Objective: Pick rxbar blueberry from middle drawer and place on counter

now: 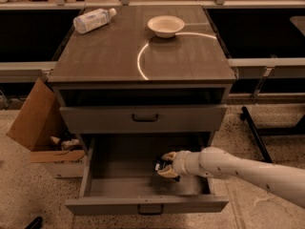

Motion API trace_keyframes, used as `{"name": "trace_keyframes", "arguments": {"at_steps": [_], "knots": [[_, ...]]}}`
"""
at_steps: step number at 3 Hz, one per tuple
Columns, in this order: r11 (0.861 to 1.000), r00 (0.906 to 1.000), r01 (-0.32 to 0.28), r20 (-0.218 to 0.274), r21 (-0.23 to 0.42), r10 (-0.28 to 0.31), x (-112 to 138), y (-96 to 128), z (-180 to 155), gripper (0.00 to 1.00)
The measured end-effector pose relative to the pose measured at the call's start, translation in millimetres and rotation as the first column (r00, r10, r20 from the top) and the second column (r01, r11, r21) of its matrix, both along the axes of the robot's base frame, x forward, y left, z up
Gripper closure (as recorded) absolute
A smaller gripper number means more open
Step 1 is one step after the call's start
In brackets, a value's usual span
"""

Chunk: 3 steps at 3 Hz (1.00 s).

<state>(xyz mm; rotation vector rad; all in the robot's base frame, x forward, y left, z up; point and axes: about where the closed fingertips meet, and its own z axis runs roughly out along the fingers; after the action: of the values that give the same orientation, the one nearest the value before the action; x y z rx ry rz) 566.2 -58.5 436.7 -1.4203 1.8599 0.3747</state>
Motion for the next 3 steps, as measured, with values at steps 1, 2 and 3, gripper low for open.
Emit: {"name": "trace_keyframes", "arguments": {"at_steps": [1, 2, 3], "knots": [[0.998, 0.9954, -0.001, 0.096, 0.069, -0.006, -6.3, -30.8, 52.1, 1.0], [0.997, 0.9951, -0.015, 0.098, 0.072, 0.008, -7.3, -27.5, 54.6, 1.0], [0.991, 0.989, -0.093, 0.124, 0.094, 0.081, -17.2, -19.5, 77.6, 1.0]]}}
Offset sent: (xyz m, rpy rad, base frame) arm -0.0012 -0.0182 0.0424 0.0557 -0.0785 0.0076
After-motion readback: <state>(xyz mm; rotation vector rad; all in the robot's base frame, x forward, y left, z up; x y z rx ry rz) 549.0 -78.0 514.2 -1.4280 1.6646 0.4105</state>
